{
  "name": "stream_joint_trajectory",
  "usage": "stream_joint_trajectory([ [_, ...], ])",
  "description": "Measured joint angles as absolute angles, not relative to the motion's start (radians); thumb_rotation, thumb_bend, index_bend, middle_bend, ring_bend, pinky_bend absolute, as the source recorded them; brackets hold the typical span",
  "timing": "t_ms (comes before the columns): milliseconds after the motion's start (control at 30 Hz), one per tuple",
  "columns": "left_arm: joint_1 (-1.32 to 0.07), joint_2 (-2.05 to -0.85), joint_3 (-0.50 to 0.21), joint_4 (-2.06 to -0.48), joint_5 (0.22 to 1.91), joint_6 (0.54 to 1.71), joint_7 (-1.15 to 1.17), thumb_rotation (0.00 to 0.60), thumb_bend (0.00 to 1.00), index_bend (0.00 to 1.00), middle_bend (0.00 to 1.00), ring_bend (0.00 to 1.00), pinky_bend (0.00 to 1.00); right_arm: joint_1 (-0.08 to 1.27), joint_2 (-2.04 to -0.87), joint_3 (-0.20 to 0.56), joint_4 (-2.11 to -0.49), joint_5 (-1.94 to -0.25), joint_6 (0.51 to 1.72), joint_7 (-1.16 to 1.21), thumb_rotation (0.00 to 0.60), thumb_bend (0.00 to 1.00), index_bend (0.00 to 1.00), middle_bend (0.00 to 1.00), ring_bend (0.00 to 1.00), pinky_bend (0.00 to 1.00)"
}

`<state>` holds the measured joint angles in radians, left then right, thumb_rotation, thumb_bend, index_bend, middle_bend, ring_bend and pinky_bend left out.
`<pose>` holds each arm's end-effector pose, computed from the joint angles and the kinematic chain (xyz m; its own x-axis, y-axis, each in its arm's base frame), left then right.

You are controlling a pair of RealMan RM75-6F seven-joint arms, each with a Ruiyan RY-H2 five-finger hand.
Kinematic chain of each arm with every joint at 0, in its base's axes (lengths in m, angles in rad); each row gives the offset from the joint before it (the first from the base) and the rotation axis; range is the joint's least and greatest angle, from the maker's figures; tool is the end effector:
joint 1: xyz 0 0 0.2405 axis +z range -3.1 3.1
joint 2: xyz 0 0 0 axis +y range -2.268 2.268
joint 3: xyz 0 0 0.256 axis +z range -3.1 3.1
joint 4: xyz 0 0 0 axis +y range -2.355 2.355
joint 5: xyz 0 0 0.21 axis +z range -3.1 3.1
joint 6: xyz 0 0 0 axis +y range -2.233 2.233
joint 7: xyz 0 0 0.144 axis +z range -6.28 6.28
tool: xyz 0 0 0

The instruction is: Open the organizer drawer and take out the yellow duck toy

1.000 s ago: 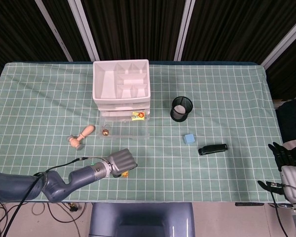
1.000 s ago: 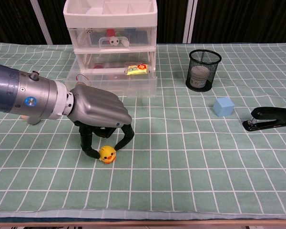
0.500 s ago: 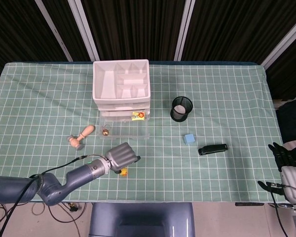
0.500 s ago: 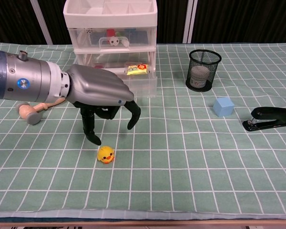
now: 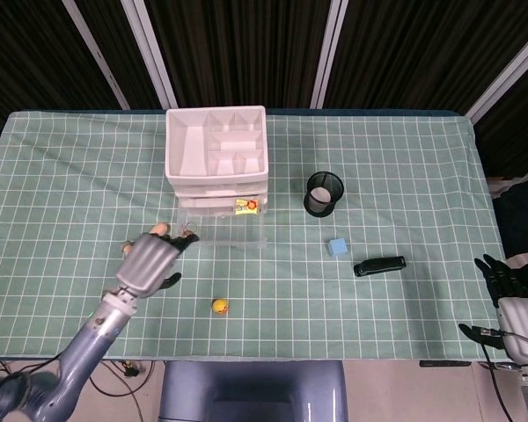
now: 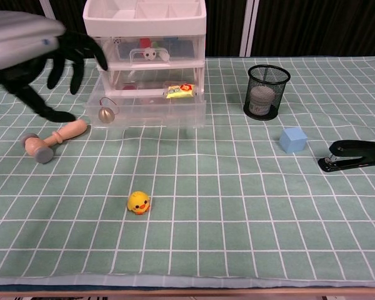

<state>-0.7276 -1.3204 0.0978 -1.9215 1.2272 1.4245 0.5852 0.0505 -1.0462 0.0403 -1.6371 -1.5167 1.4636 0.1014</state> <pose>-0.1322 0.2660 0.0577 0.5480 0.0352 0.8358 0.7612 -0.4353 -0.4807 -0.3172 -0.1682 0.1751 0.3461 -0.0438 0.9372 -0.9379 0.0105 0.3468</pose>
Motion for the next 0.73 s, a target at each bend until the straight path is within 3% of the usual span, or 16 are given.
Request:
stream_joint_trajectory([
  [167,-0.544,-1.291,0.155,-1.965,1.257,1.576,0.578,0.600,0.11,0.02,0.04,0.06,0.19,0.050,-1.053,0.037,-1.624,-1.533,1.475,0.079,0.600,0.07,0.00,0.00,0.00,0.23],
  [300,-0.446,-1.277,0.185,-1.943,1.275,1.636,0.529,0.600,0.05,0.00,0.00,0.00,0.03,0.049,-1.057,0.035,-1.618,-1.541,1.481,0.069,0.600,0.07,0.00,0.00,0.00,0.23],
  [567,-0.313,-1.277,0.200,-1.793,1.290,1.672,0.415,0.600,0.02,0.00,0.00,0.00,0.00,0.049,-1.063,0.031,-1.608,-1.555,1.491,0.052,0.600,0.07,0.00,0.00,0.00,0.23],
  [733,-0.269,-1.297,0.175,-1.730,1.306,1.650,0.362,0.600,0.02,0.00,0.00,0.00,0.00,0.048,-1.064,0.028,-1.603,-1.565,1.498,0.047,0.600,0.07,0.00,0.00,0.00,0.23],
])
